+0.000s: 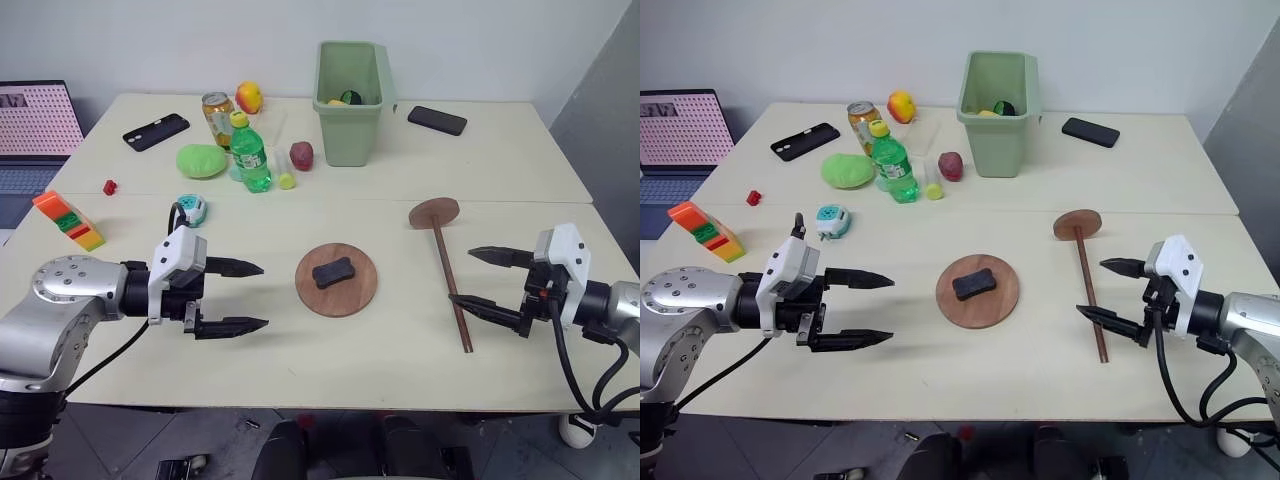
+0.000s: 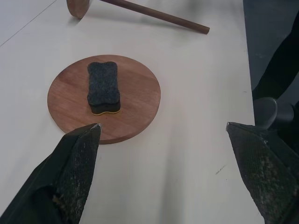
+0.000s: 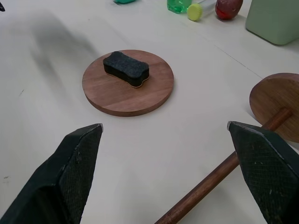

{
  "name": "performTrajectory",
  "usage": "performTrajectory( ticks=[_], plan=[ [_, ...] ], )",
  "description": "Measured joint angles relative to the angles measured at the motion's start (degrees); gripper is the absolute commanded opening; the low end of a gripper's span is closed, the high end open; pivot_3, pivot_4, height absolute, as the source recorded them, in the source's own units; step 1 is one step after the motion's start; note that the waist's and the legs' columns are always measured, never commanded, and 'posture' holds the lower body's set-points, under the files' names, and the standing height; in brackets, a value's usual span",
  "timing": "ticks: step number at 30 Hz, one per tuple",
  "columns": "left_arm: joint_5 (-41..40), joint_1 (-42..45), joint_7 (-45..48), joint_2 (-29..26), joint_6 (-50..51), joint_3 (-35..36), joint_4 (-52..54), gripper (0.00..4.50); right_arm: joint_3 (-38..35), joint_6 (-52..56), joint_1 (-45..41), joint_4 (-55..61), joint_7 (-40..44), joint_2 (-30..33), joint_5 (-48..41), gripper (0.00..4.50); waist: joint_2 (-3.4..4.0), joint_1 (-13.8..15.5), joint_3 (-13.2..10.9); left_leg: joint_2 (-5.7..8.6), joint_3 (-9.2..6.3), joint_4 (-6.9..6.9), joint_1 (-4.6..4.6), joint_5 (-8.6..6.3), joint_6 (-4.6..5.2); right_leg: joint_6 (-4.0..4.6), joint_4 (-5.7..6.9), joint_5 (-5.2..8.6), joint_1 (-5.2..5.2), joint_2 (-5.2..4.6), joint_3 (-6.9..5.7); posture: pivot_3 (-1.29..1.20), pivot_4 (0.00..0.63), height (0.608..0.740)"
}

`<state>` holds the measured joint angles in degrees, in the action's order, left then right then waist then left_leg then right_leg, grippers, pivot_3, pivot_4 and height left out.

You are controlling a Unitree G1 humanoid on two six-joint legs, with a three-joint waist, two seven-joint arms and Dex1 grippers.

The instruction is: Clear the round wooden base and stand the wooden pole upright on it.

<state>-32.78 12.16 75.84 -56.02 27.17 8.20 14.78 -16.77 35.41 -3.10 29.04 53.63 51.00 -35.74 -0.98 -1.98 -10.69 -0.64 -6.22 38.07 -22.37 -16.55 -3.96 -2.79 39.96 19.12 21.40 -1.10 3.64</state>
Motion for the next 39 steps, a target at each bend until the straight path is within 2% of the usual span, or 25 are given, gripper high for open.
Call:
performTrajectory(
  ticks=[8,34,39],
  plan=[
    [-0.9,2.8,-0.4,0.0,1.5,0.0,-1.8,4.48,0.0,0.0,-0.4,0.0,0.0,0.2,-0.4,4.50,0.00,0.0,0.0,0.00,0.00,0.00,0.00,0.00,0.00,0.00,0.00,0.00,0.00,0.00,-0.01,0.00,0.150,0.740],
    [-0.4,2.9,-0.6,0.3,0.6,-0.1,-2.1,4.48,0.1,0.1,-2.1,-0.1,1.0,1.1,-1.4,4.50,0.00,0.0,0.0,0.00,-0.01,0.00,0.00,0.00,0.00,0.00,0.01,0.00,0.01,0.00,-0.01,0.00,0.150,0.740],
    [4.0,6.9,-4.0,4.5,-0.4,-6.2,-2.8,4.48,1.3,0.8,-3.3,1.8,5.1,4.3,-4.0,4.50,0.00,0.1,0.0,0.02,-0.03,0.04,-0.01,0.00,0.00,0.00,0.00,0.00,-0.03,0.00,-0.04,0.00,0.150,0.740]
  ],
)
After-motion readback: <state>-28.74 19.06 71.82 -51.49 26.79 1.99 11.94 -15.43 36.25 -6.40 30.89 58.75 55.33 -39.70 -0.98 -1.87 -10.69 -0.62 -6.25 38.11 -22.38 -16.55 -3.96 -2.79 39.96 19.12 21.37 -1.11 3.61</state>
